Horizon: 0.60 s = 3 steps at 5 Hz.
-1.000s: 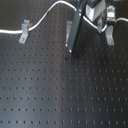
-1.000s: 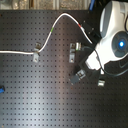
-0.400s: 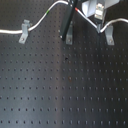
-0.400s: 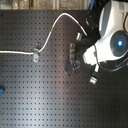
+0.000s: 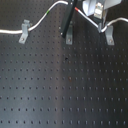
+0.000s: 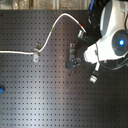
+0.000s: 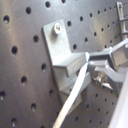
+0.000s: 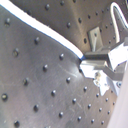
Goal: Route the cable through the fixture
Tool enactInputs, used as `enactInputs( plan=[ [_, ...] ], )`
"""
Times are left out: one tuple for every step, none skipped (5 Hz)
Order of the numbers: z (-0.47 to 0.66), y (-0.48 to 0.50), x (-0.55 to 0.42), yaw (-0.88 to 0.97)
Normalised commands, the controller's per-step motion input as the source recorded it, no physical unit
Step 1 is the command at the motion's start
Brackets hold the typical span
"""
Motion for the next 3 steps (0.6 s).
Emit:
enactInputs(
  plan=[
    [-0.39,-0.327,-0.293,0.12],
    [-0.31,-0.224,-0.328,0.2],
    [-0.12,-0.027,-0.098,0.21]
  ],
)
